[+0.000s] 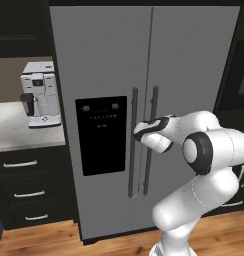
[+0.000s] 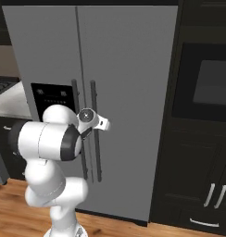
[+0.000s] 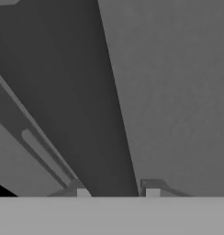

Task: Retrieve the sausage and cheese from the fridge and place them on the cutting board on the counter.

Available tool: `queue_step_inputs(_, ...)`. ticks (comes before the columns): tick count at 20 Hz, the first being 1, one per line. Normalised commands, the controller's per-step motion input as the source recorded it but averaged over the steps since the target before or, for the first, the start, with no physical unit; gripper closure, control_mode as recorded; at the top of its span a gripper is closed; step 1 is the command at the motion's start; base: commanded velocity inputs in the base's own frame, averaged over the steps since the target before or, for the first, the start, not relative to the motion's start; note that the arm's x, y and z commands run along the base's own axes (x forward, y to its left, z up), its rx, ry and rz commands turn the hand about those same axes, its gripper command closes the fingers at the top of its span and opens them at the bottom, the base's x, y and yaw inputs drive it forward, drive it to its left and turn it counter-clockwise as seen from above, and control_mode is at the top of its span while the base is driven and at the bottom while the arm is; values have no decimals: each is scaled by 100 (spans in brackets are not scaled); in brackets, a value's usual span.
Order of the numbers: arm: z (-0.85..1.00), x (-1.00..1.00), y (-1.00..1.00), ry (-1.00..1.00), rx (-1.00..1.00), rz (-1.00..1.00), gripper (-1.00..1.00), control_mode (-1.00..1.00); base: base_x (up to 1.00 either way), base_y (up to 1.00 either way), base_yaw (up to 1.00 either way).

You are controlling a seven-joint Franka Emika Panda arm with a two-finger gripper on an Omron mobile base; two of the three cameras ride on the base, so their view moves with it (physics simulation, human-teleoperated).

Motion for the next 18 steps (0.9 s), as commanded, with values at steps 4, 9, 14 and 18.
queue_step_inputs(4, -10, -3, -12, 0, 0, 0, 100, -100, 0, 0, 0)
queue_step_inputs(9, -4, -36, -33, -6, 0, 0, 100, -100, 0, 0, 0)
queue_step_inputs(14, -1, -41, -52, -2, 2, -1, 100, -100, 0, 0, 0)
queue_step_inputs(18, 0, -44, -81, 5, 4, -5, 100, -100, 0, 0, 0)
